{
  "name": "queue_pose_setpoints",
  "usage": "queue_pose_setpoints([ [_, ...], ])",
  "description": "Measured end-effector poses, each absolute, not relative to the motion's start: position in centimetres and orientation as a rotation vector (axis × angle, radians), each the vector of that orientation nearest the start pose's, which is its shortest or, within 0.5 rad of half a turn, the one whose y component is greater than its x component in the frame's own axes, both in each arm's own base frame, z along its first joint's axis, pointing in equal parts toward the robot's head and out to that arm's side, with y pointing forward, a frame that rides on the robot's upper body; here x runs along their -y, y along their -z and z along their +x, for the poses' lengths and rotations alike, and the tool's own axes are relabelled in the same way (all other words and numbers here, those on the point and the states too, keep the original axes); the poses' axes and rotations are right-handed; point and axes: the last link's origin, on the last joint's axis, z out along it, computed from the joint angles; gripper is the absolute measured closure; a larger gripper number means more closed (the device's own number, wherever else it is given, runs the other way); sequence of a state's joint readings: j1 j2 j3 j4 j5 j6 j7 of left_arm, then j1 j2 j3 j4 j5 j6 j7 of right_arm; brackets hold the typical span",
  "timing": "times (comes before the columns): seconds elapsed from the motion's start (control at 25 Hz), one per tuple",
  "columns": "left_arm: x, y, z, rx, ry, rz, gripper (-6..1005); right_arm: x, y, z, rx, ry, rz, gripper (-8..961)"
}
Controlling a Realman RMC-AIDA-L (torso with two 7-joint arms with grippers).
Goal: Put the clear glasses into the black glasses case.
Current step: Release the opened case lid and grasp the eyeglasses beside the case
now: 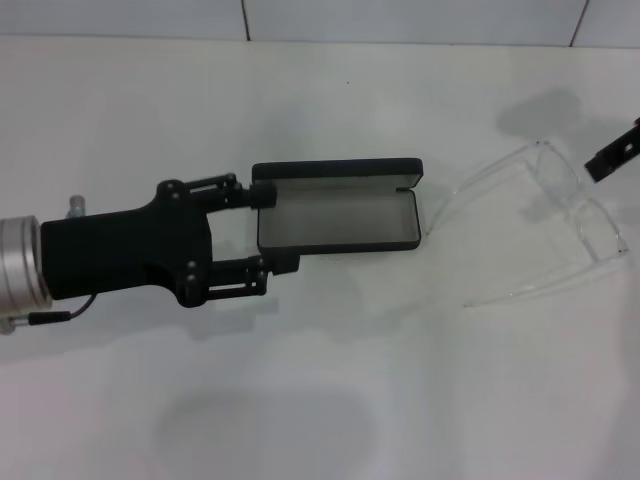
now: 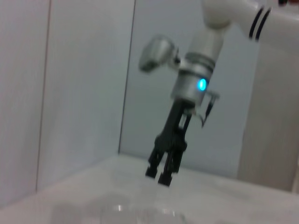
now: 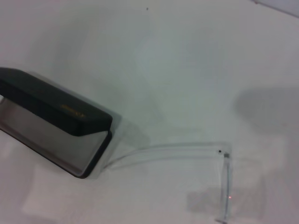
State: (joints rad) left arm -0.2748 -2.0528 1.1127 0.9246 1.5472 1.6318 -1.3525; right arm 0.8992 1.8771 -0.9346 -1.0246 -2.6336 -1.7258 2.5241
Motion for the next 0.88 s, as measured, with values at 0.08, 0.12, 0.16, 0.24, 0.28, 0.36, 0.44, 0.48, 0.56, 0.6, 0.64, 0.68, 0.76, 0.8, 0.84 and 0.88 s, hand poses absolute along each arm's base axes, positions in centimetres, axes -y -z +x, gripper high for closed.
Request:
queue_pose_setpoints([
  [0.08, -29.0, -1.6, -23.8, 0.374, 0.858, -2.810, 258, -41.7, -9.6, 18.2, -1.223, 0.392, -2.465, 103],
  [0.12, -29.2, -1.6, -23.8, 0.383, 0.831, -2.827, 258, -41.7, -9.4, 18.2, -1.228, 0.394, -2.467, 104],
  [0.16, -29.2, -1.6, -23.8, 0.388, 0.814, -2.839, 258, -41.7, -9.2, 18.3, -1.233, 0.395, -2.469, 105],
  [0.24, -29.4, -1.5, -23.7, 0.380, 0.783, -2.856, 259, -41.7, -9.0, 18.3, -1.238, 0.392, -2.469, 106],
  [0.28, -29.4, -1.5, -23.7, 0.372, 0.775, -2.858, 261, -41.7, -8.9, 18.4, -1.238, 0.390, -2.467, 107],
  [0.36, -29.5, -1.5, -23.7, 0.361, 0.771, -2.858, 263, -41.8, -8.8, 18.6, -1.240, 0.384, -2.459, 109],
  [0.44, -29.5, -1.4, -23.6, 0.356, 0.770, -2.858, 266, -41.8, -8.6, 18.9, -1.243, 0.378, -2.447, 110],
  [0.48, -29.6, -1.4, -23.6, 0.352, 0.771, -2.859, 267, -41.8, -8.5, 19.0, -1.246, 0.375, -2.443, 111],
  [0.56, -29.6, -1.3, -23.5, 0.345, 0.771, -2.858, 270, -42.0, -8.1, 19.4, -1.254, 0.368, -2.433, 113],
  [0.6, -29.6, -1.3, -23.5, 0.340, 0.771, -2.858, 271, -42.0, -7.8, 19.6, -1.261, 0.366, -2.430, 113],
  [0.64, -29.6, -1.3, -23.5, 0.338, 0.771, -2.858, 272, -42.1, -7.5, 19.8, -1.265, 0.366, -2.426, 114],
  [0.68, -29.6, -1.3, -23.5, 0.337, 0.770, -2.859, 273, -42.2, -7.1, 19.9, -1.267, 0.367, -2.422, 115],
  [0.76, -29.6, -1.3, -23.4, 0.335, 0.768, -2.860, 276, -42.4, -6.5, 20.1, -1.266, 0.381, -2.413, 117],
  [0.8, -29.7, -1.3, -23.4, 0.335, 0.767, -2.860, 277, -42.5, -6.2, 20.2, -1.265, 0.387, -2.408, 117],
  [0.84, -29.7, -1.3, -23.4, 0.335, 0.767, -2.860, 279, -42.6, -6.0, 20.3, -1.262, 0.388, -2.403, 118],
  [0.88, -29.7, -1.2, -23.4, 0.335, 0.767, -2.860, 280, -42.7, -5.8, 20.4, -1.260, 0.387, -2.399, 119],
])
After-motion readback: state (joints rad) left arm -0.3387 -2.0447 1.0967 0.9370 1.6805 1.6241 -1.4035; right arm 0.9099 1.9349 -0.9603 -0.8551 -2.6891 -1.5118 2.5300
